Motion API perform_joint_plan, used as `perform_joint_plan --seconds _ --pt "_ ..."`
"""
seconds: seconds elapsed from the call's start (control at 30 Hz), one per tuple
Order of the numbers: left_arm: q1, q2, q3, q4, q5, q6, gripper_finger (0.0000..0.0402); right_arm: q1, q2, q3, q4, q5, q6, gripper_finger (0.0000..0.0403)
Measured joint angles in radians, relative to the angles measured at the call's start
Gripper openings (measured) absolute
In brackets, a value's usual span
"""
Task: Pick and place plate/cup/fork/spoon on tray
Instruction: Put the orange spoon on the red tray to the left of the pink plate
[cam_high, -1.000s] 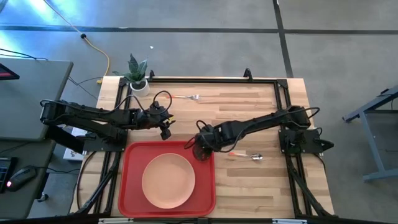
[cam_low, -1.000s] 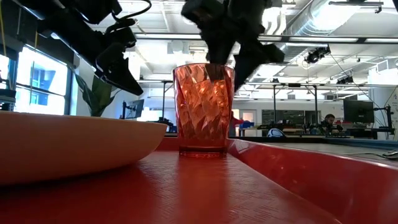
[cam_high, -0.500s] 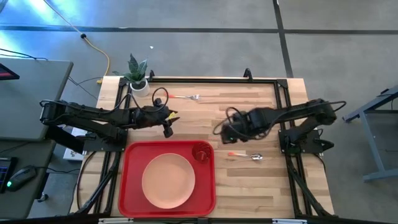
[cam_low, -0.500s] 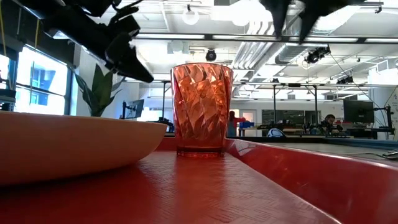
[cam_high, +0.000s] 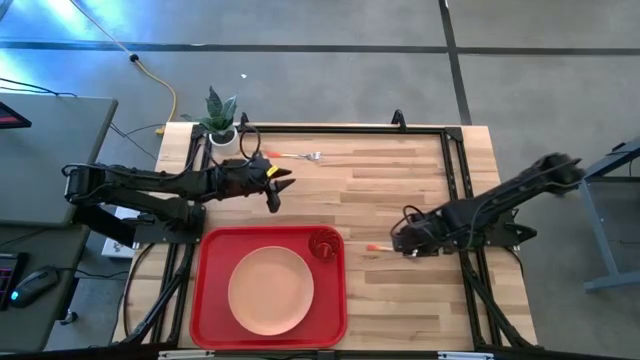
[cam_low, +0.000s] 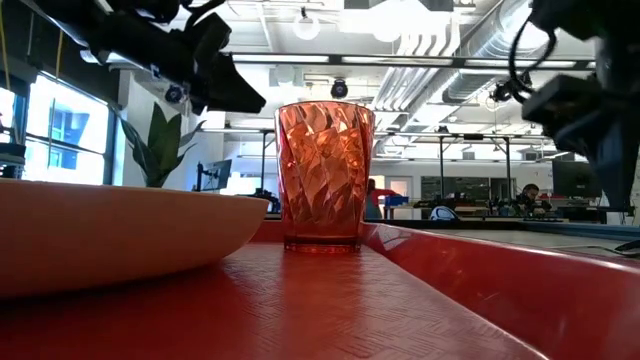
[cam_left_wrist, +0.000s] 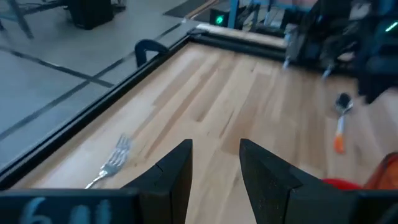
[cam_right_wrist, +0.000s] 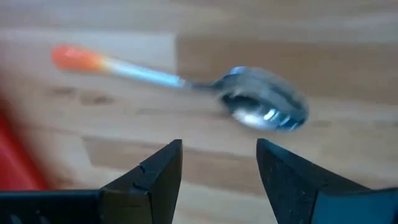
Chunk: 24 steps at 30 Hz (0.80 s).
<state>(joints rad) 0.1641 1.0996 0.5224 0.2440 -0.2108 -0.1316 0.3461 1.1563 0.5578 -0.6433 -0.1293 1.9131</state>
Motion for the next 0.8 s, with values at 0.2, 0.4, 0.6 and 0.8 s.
perform_joint_plan --seconds 0.2,0.4,0.6,0.8 --pt "0.001 0.000 0.000 0.023 -0.002 -0.126 0.0124 0.016 -0.042 -0.037 -0.145 0.009 0.017 0.0197" --pt "0.000 0.000 0.000 0.025 -0.001 -0.121 0.0122 0.003 -0.036 -0.037 -0.162 0.071 -0.051 0.0197" --pt "0.000 0.000 0.000 0.050 -0.001 -0.126 0.0104 -0.025 -0.036 -0.121 -0.006 0.038 -0.074 0.0197" --pt "-0.004 0.000 -0.001 0.054 0.022 -0.163 0.0075 -0.018 -0.045 -0.166 0.077 0.056 -0.022 0.0196"
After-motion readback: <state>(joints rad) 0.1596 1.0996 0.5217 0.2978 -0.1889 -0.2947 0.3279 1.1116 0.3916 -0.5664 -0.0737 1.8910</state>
